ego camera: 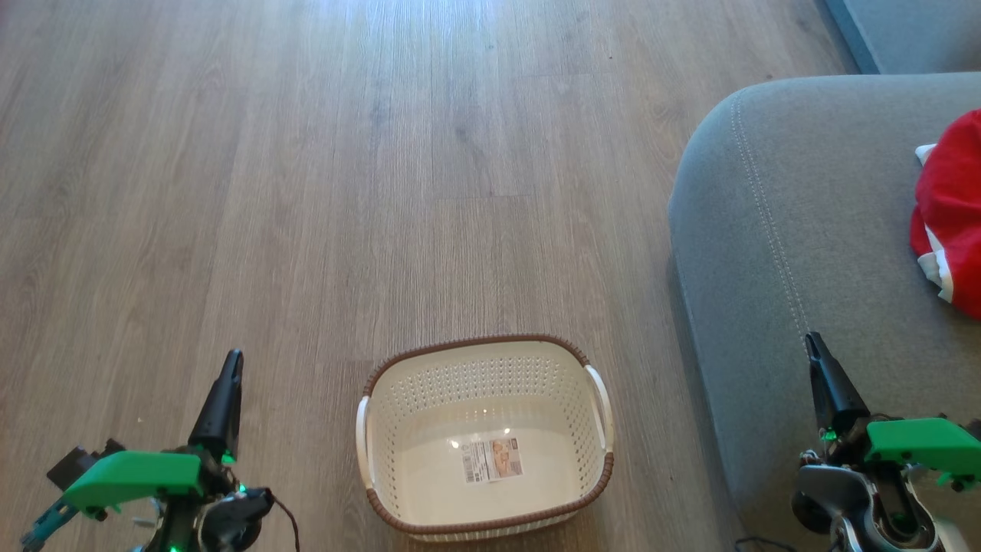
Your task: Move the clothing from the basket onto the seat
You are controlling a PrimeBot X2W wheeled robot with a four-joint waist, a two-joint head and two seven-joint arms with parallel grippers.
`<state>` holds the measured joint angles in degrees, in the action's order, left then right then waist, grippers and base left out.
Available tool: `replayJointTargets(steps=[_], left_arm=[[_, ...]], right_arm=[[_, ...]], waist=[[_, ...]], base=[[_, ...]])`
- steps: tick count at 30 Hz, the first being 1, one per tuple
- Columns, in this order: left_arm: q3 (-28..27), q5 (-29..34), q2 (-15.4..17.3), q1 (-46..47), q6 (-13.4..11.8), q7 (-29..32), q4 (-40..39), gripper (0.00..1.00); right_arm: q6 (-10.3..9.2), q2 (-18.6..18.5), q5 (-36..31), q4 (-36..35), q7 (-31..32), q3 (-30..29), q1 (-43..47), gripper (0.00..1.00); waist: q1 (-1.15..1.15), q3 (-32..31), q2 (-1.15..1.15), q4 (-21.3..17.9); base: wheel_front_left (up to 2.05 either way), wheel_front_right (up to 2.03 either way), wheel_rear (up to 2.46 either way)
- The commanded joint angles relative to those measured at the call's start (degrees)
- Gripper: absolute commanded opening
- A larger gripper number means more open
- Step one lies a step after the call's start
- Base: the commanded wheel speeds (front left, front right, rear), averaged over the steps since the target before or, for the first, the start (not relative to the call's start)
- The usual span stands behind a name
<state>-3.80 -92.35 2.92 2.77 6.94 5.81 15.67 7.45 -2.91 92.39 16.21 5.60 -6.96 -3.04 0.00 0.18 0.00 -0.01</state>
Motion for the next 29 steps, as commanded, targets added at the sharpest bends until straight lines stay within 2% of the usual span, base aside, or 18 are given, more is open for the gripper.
replayJointTargets(steps=[1, 29], left_arm=[[-2.2, -0.3, 0.4, 3.4, 0.5, 0.2, -1.6, 0.0], [-2.4, -0.1, 0.2, 3.4, 0.5, 0.4, -1.6, 0.0]], right_arm=[[0.03, -0.4, 0.3, -2.2, 0.4, 1.0, -3.1, 0.0], [0.03, -0.3, 0.1, -2.2, 0.6, 0.8, -3.1, 0.0]], waist=[[0.0, 0.0, 0.0, 0.0], [0.0, 0.0, 0.0, 0.0]], base=[[0.0, 0.0, 0.0], [0.0, 0.0, 0.0]])
